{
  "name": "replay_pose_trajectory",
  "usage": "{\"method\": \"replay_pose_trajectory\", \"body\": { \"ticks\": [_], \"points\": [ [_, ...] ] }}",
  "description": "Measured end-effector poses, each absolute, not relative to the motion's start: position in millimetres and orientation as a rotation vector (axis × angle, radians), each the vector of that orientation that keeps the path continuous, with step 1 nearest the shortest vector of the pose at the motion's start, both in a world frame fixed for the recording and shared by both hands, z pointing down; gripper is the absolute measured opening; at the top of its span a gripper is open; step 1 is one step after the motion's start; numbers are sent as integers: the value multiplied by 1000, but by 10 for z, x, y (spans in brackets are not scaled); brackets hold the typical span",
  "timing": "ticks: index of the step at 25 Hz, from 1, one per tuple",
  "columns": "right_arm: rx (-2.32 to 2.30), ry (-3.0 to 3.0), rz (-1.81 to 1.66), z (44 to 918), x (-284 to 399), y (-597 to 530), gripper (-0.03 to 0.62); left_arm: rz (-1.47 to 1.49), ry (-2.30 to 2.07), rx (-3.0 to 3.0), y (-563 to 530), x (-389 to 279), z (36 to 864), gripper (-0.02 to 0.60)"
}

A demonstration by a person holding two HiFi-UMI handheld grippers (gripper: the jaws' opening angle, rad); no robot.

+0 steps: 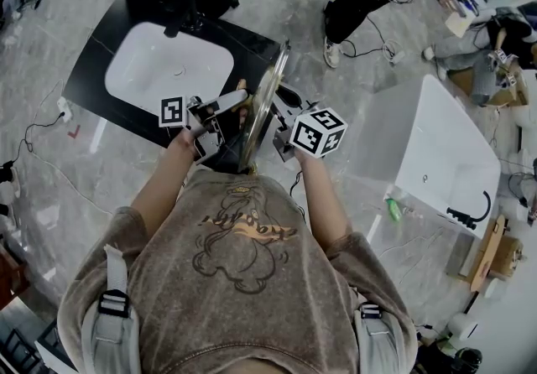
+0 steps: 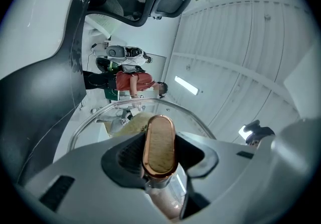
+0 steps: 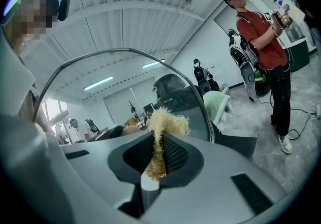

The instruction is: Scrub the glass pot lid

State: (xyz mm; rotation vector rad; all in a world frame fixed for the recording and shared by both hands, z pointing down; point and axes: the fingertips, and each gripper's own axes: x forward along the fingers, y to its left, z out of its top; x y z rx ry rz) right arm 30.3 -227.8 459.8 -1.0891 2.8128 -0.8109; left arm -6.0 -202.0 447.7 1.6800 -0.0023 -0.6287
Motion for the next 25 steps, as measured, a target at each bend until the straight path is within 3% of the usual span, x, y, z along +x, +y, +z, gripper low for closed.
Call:
{"method": "replay_pose_trajectory", "body": {
  "ticks": [14, 25],
  "points": [
    [-1130, 2889, -990, 5249, 293, -2102, 41, -663, 13, 1666, -2051, -84, 4419, 181],
    [-781, 3039, -1029, 5108, 11, -1516, 41, -691, -8, 1657, -2117, -139, 4409, 181]
  ]
}}
